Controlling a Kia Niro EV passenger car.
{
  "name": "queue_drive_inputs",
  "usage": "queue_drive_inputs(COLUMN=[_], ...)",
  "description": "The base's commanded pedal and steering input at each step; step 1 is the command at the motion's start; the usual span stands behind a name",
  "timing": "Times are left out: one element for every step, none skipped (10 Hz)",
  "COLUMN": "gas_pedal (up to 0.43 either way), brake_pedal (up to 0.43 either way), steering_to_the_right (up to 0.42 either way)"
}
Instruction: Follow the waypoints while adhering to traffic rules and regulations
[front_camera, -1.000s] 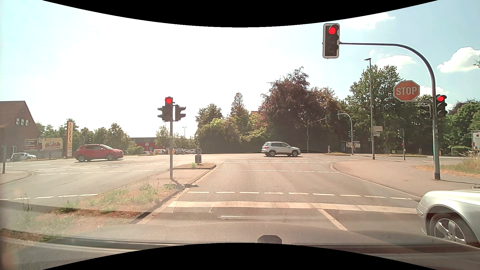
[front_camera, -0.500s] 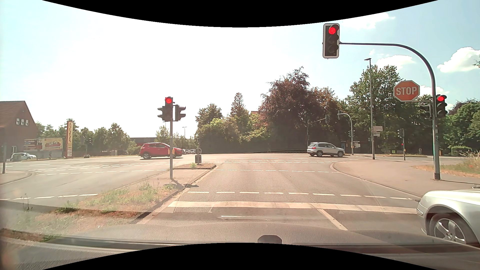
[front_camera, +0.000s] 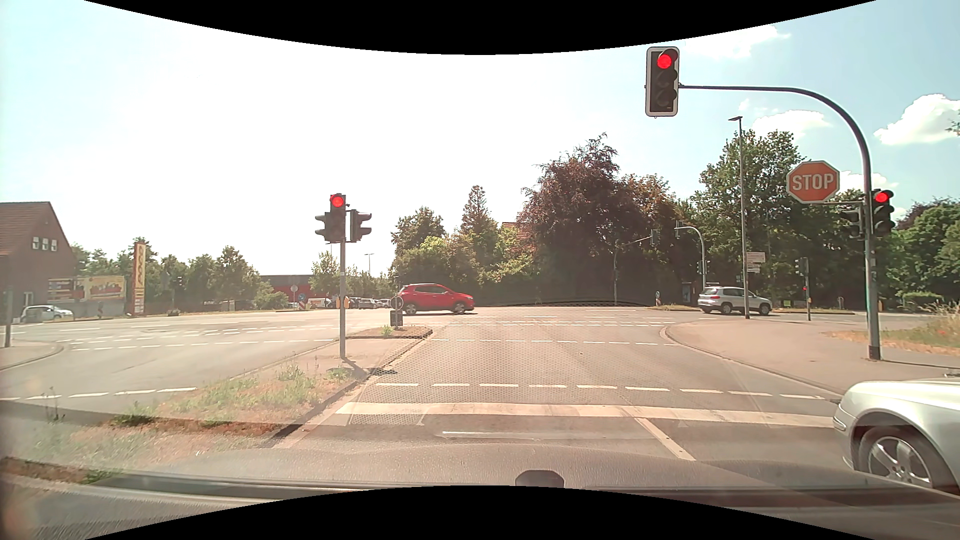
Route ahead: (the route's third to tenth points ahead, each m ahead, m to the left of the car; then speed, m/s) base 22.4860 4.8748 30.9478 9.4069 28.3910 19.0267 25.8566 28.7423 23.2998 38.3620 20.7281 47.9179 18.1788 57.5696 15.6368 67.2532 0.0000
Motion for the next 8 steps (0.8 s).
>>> queue_drive_inputs(gas_pedal=[0.0,0.0,0.0,0.0,0.0,0.0,0.0,0.0], brake_pedal=[0.274,0.274,0.274,0.274,0.274,0.274,0.274,0.274], steering_to_the_right=[-0.014,-0.013,-0.014,-0.014,-0.018,-0.022,-0.024,-0.024])
